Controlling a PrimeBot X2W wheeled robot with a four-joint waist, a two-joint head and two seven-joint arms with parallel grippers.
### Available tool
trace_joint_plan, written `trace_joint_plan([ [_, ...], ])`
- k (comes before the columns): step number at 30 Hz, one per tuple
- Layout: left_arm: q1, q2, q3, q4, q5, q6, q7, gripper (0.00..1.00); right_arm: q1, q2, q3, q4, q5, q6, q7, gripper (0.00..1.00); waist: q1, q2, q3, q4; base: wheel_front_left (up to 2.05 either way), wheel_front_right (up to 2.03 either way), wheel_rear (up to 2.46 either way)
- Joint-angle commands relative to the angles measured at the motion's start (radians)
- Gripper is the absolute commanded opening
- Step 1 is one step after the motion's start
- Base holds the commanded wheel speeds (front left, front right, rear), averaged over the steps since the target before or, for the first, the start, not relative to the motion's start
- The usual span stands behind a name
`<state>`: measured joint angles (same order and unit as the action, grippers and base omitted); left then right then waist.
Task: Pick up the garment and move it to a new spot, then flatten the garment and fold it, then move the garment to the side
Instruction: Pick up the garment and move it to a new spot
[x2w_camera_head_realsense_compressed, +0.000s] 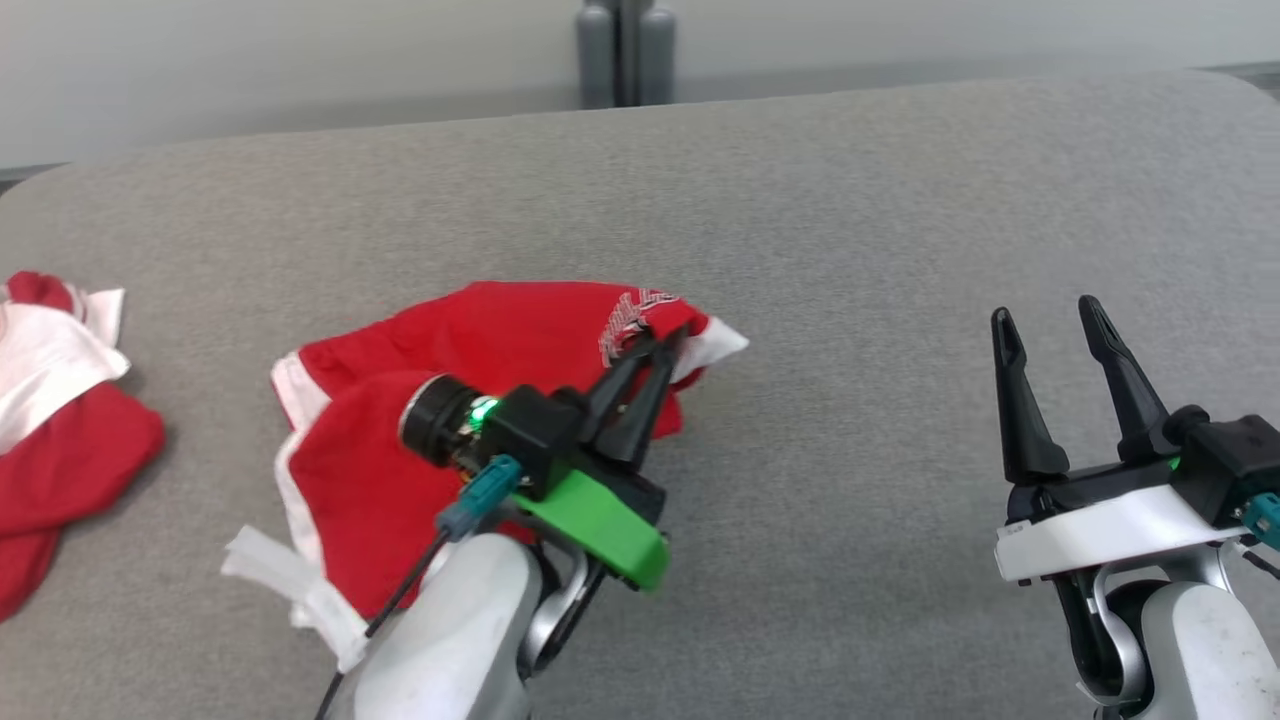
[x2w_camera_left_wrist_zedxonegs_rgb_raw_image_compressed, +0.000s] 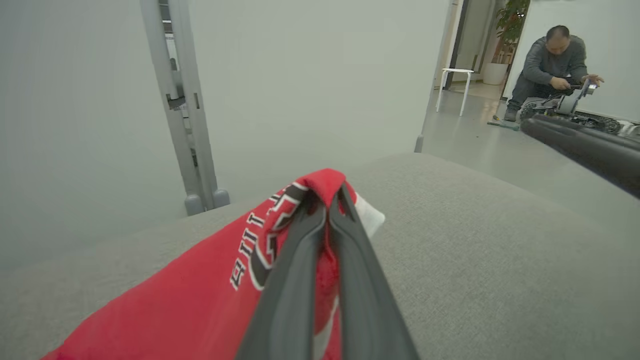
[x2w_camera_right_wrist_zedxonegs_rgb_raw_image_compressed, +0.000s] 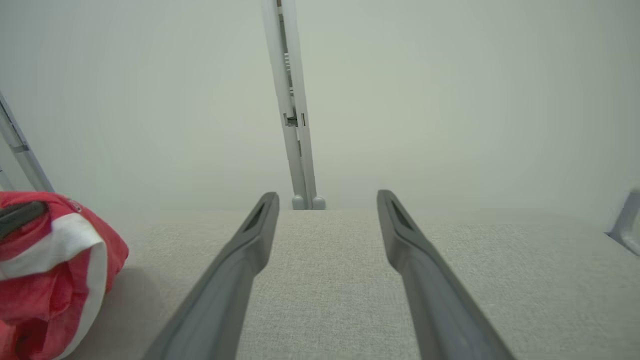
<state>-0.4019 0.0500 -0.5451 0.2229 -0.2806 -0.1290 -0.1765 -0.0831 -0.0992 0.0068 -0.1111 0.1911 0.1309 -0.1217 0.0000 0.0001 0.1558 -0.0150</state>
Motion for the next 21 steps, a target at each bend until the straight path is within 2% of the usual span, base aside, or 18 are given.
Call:
trace_joint_plan([
  [1, -0.043, 0.003, -0.04, -0.007, -0.026, -0.003, -0.008, 0.0, -0.012, 0.006, 0.003, 0.008, 0.009, 0.0, -0.01, 1.0, 0.0, -0.0001, 0.052, -0.164, 0.0, 0.0, 0.0],
  [4, -0.107, 0.004, -0.121, -0.008, -0.069, 0.004, -0.017, 0.0, -0.025, 0.011, 0.004, 0.022, 0.017, 0.0, -0.026, 1.0, 0.0, -0.0001, 0.083, -0.217, 0.0, 0.0, 0.0],
  [8, -0.195, 0.005, -0.219, 0.027, -0.12, 0.035, -0.019, 0.0, -0.04, 0.025, 0.005, 0.05, 0.03, 0.0, -0.055, 1.0, 0.0, -0.0001, 0.146, -0.274, 0.0, 0.0, 0.0],
  [11, -0.221, 0.005, -0.243, 0.085, -0.134, 0.049, -0.002, 0.0, -0.058, 0.031, 0.013, 0.066, 0.036, 0.0, -0.073, 1.0, 0.0, -0.0001, 0.179, -0.289, 0.0, 0.0, 0.0],
  [12, -0.226, 0.005, -0.249, 0.112, -0.138, 0.049, 0.007, 0.09, -0.06, 0.032, 0.014, 0.073, 0.038, 0.0, -0.078, 1.0, 0.0, -0.0001, 0.186, -0.289, 0.0, 0.0, 0.0],
  [13, -0.232, 0.004, -0.25, 0.13, -0.138, 0.052, 0.007, 0.47, -0.063, 0.034, 0.016, 0.08, 0.04, 0.0, -0.084, 1.0, 0.0, -0.0001, 0.19, -0.289, 0.0, 0.0, 0.0],
  [14, -0.238, 0.004, -0.254, 0.151, -0.137, 0.052, 0.008, 1.0, -0.068, 0.036, 0.019, 0.089, 0.042, 0.0, -0.087, 1.0, 0.0, -0.0001, 0.193, -0.287, 0.0, 0.0, 0.0],
  [19, -0.232, 0.017, -0.267, 0.197, -0.126, 0.045, -0.023, 1.0, -0.08, 0.038, 0.025, 0.119, 0.039, 0.0, -0.103, 1.0, 0.0, -0.0001, 0.171, -0.256, 0.0, 0.0, 0.0],
  [21, -0.215, 0.031, -0.253, 0.186, -0.124, 0.059, -0.046, 1.0, -0.08, 0.034, 0.025, 0.126, 0.033, 0.0, -0.102, 1.0, 0.0, -0.0001, 0.148, -0.235, 0.0, 0.0, 0.0],
])
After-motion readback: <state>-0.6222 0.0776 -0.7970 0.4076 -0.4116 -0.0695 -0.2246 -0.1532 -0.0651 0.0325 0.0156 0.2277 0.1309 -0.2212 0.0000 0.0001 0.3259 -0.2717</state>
